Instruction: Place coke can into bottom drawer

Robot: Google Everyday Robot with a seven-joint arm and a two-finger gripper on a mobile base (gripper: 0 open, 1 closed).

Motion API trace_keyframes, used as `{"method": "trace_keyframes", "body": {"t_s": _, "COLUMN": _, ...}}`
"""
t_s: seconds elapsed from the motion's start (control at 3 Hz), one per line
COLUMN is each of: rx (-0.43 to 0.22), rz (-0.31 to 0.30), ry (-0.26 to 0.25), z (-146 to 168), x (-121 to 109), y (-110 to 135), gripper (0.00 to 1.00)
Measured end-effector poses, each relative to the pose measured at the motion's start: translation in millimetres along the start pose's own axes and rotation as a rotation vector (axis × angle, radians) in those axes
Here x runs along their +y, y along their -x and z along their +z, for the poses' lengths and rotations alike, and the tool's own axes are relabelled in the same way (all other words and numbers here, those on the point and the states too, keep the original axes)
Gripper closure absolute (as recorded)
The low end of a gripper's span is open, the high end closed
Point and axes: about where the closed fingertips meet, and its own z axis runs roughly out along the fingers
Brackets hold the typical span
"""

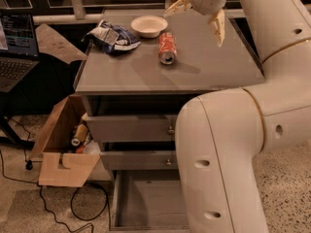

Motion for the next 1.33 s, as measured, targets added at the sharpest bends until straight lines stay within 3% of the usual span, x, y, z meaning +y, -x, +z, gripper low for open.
{"method": "trace_keyframes", "body": {"t_s": 0.33, "rx": 0.0, "rz": 0.0, "ry": 0.0, "z": 0.0, "x": 0.0, "y": 0.0, "gripper": 0.0}}
{"method": "trace_keyframes", "body": {"t_s": 0.67, "rx": 0.01, "rz": 0.001, "ry": -0.032, "z": 6.6, "x": -6.8, "y": -5.7, "gripper": 0.0}}
{"method": "trace_keyframes", "body": {"t_s": 1.0, "rx": -0.021, "rz": -0.045, "ry": -0.062, "z": 24.2, "x": -17.3, "y": -3.0, "gripper": 0.0}}
{"method": "trace_keyframes", "body": {"t_s": 1.33, "rx": -0.071, "rz": -0.12, "ry": -0.062, "z": 49.4, "x": -27.9, "y": 6.3, "gripper": 0.0}}
